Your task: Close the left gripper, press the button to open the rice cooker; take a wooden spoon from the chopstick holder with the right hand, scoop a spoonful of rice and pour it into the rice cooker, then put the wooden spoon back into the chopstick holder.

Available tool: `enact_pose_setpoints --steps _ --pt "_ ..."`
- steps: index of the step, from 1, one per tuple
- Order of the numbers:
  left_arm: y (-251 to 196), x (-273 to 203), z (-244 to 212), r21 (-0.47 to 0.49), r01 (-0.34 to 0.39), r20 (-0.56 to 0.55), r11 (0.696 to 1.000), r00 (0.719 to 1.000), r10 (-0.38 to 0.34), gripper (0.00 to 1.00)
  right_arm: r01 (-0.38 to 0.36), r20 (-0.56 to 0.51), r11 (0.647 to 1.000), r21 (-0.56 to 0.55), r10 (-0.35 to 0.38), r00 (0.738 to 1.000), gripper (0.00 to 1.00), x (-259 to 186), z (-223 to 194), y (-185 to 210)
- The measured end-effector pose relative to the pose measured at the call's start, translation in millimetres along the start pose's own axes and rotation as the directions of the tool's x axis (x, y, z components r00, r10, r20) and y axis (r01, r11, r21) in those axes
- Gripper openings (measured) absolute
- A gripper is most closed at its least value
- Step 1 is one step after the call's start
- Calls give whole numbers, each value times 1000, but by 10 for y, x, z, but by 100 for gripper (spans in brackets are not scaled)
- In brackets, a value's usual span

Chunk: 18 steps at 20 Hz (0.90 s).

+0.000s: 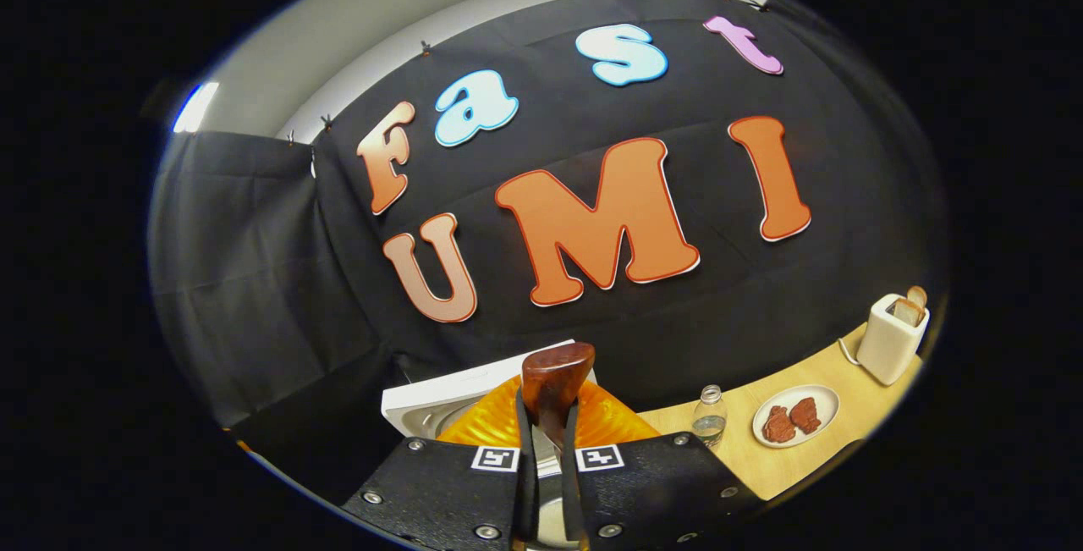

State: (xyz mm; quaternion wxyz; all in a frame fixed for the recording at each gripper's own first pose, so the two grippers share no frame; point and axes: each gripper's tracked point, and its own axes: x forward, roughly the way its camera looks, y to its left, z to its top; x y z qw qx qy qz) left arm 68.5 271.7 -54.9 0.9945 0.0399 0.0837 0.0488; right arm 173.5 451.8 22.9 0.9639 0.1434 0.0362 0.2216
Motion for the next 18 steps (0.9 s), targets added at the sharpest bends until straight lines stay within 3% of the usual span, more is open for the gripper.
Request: enact_pose_setpoints --steps 13,18 --pt "40 -60 -55 0 -8 -7 1000 1000 8 100 -63 15 972 -227 68 998 10 -100 -93 298" --pt "43 -120 -37 -10 -10 -3 1000 1000 10 100 -65 18 973 -219 71 997 10 -155 -111 299"
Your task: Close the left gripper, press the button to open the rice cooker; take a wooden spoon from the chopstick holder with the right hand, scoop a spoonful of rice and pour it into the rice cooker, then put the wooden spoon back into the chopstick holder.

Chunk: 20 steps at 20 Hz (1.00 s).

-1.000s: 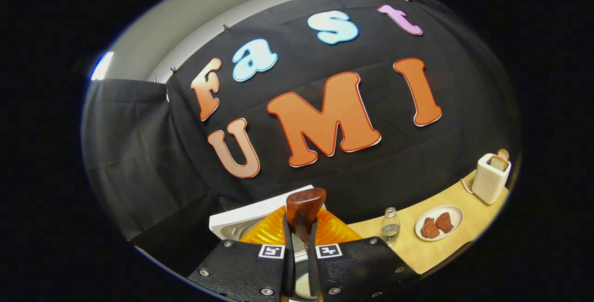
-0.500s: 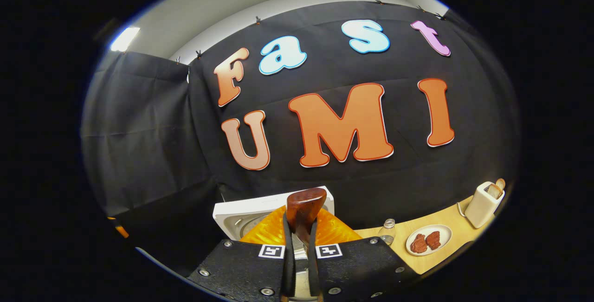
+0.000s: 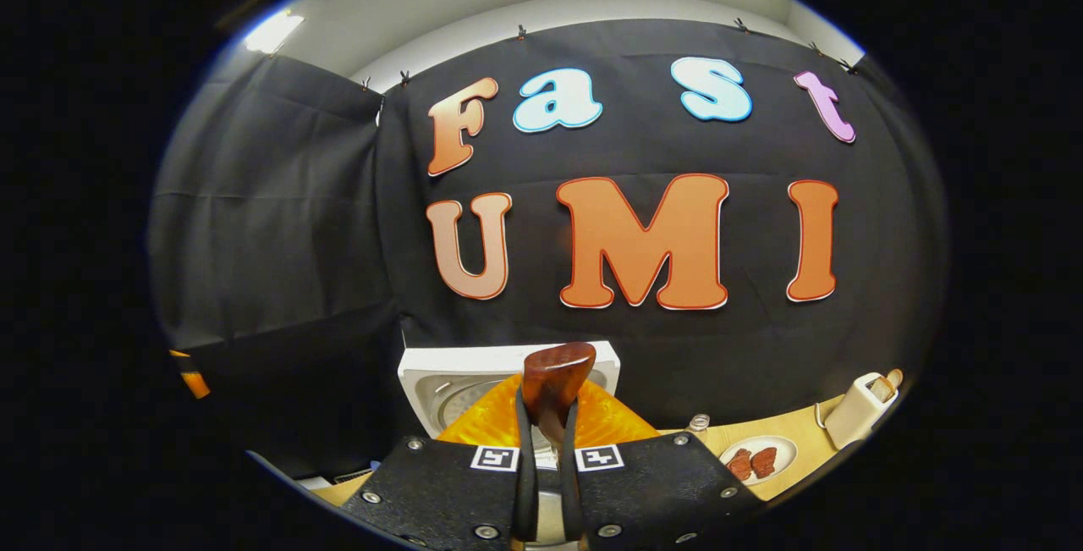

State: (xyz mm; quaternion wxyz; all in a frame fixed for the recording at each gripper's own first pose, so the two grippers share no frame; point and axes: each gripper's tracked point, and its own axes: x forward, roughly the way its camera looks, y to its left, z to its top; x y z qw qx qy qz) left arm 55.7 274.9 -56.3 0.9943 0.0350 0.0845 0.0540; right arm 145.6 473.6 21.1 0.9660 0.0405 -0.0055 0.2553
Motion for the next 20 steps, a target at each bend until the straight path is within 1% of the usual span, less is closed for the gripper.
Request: enact_pose_setpoints --steps 6,10,15,16,17,20 --pt "32 -89 15 -9 -13 4 1000 1000 13 100 25 -10 991 134 -24 1000 10 -122 -10 -183" --pt "-28 -154 43 -24 -3 9 1000 1000 3 100 59 9 977 204 -63 998 10 -320 100 -461" --pt "-125 -180 106 -17 4 23 1000 1000 -4 100 115 31 958 263 -127 991 10 -700 236 -932" --pt "-157 -181 122 -19 9 27 1000 1000 -8 100 133 34 956 263 -147 989 5 -792 255 -1056" --pt "-189 -178 145 -20 14 31 1000 999 -13 100 154 37 952 264 -169 985 10 -890 271 -1189" --pt "-249 -147 187 -12 18 40 1000 999 -17 100 228 38 938 261 -246 969 10 -1182 278 -1612"
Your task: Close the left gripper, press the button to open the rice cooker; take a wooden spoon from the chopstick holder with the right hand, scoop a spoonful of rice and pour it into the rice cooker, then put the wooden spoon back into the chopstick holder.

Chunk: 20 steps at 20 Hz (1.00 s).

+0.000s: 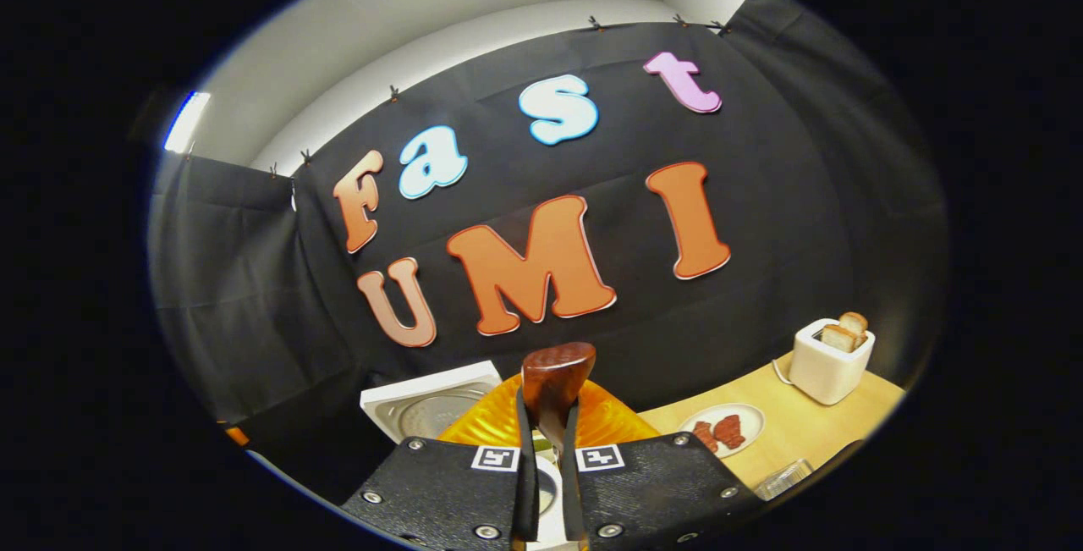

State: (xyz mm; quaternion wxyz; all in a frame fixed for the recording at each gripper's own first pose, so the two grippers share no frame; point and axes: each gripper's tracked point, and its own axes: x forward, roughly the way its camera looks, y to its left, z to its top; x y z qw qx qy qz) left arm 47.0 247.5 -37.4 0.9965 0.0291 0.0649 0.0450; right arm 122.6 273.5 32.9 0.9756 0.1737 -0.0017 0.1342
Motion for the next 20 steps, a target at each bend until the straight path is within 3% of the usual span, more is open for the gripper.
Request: enact_pose_setpoints --steps 9,20 --pt "-357 32 164 -6 26 28 1000 999 -26 100 183 8 982 46 -184 983 10 -566 40 -1367" --pt "-840 -81 152 31 -3 8 1000 1000 3 100 291 -144 951 105 -275 950 10 -610 -955 -2510"
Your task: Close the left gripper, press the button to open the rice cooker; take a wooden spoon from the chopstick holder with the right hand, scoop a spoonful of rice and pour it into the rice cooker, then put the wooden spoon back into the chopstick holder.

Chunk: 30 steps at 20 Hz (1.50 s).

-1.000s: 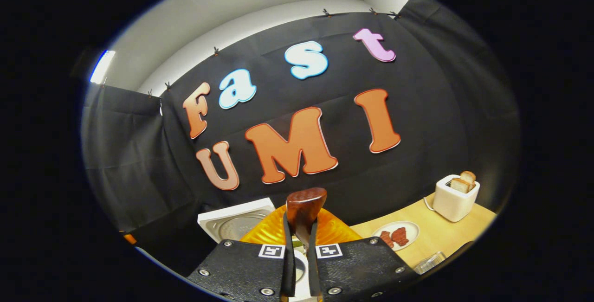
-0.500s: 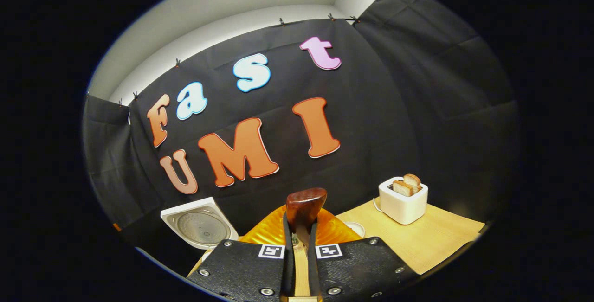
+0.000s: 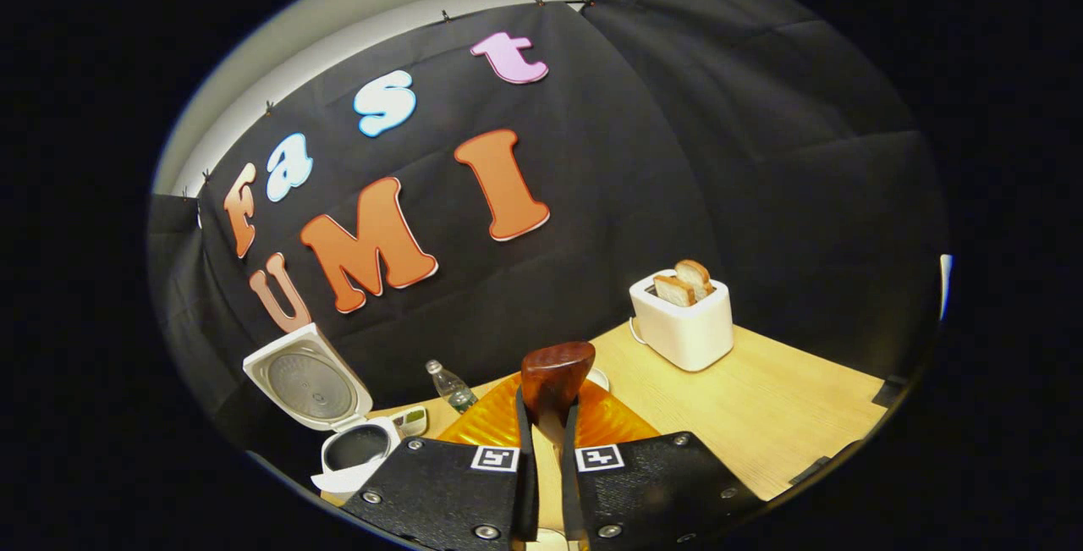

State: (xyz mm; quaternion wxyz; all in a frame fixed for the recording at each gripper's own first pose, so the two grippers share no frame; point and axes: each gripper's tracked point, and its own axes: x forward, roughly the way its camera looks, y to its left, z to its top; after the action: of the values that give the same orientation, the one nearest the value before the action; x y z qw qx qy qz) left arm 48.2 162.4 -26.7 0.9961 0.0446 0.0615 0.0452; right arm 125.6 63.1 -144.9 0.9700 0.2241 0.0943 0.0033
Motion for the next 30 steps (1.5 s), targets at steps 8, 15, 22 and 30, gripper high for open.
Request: enact_pose_setpoints --steps 8,15,22,30 --pt "-258 -99 22 31 -45 -9 999 999 45 100 25 -120 1000 13 -23 993 10 421 -644 -415" --pt "-411 -154 -68 72 -51 -30 996 998 53 100 22 -190 997 77 -7 982 12 591 -991 -537" --pt "-444 -150 -184 33 -48 -56 998 997 49 100 33 -201 992 124 -8 980 19 578 -985 -626" --pt "-608 -50 -145 -7 -20 -55 1000 998 19 100 75 -173 997 -6 -75 982 69 301 -720 -811"
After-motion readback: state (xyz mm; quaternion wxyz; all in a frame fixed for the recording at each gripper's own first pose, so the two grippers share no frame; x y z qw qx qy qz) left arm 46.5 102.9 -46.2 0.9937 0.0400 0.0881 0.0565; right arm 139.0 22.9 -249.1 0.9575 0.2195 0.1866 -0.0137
